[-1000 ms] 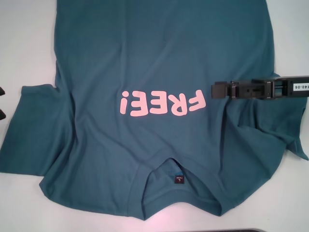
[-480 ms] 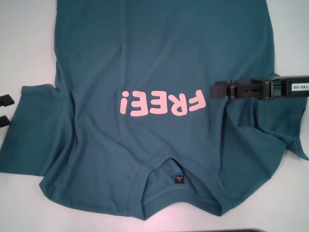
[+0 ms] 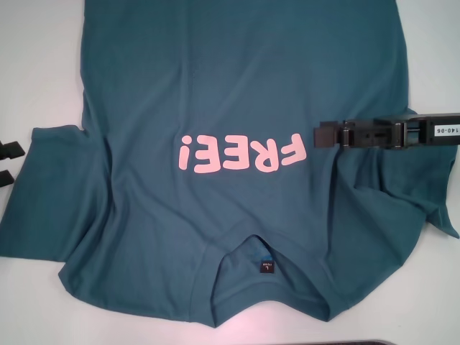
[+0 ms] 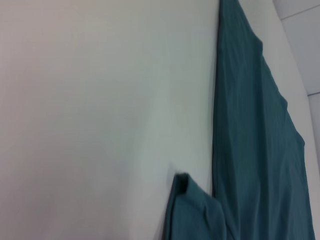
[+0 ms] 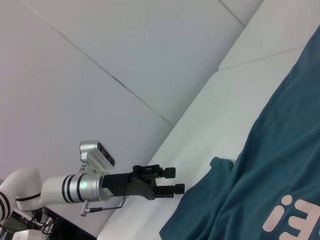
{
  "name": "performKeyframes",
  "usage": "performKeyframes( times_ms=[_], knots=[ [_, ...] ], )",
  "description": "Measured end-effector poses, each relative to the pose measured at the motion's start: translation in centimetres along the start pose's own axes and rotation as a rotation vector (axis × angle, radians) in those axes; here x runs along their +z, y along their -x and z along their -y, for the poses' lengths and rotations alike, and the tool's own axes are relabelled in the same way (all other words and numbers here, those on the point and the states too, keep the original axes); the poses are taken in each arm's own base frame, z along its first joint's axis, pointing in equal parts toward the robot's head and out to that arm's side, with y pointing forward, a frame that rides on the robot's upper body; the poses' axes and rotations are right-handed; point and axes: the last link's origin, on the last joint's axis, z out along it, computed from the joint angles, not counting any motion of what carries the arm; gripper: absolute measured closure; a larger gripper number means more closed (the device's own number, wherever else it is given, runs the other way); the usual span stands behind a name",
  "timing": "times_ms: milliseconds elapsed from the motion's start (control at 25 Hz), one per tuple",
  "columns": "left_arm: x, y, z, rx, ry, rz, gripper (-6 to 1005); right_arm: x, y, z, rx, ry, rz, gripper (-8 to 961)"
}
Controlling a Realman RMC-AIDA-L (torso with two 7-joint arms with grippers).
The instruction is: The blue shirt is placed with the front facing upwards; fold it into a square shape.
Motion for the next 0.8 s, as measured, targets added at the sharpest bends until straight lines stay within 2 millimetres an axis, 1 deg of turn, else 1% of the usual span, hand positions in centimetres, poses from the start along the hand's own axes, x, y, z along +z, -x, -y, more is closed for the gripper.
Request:
performKeyframes(
  times_ms=[240,400,800],
  knots=[
    [-0.36,-0.31,0.07,0.019,-0.018,-0.017,278,0.11,0.09,-0.03,-0.004,0.002,-0.005,58],
    [-0.44,-0.30,0.51,0.021,-0.045,-0.020,279,0.07,-0.01,-0.02,-0.003,0.001,-0.005,58],
    [0.11,0.08,0.62,0.033,-0.065,0.003,279,0.00,-0.14,0.01,-0.007,0.000,-0.005,58]
  ],
)
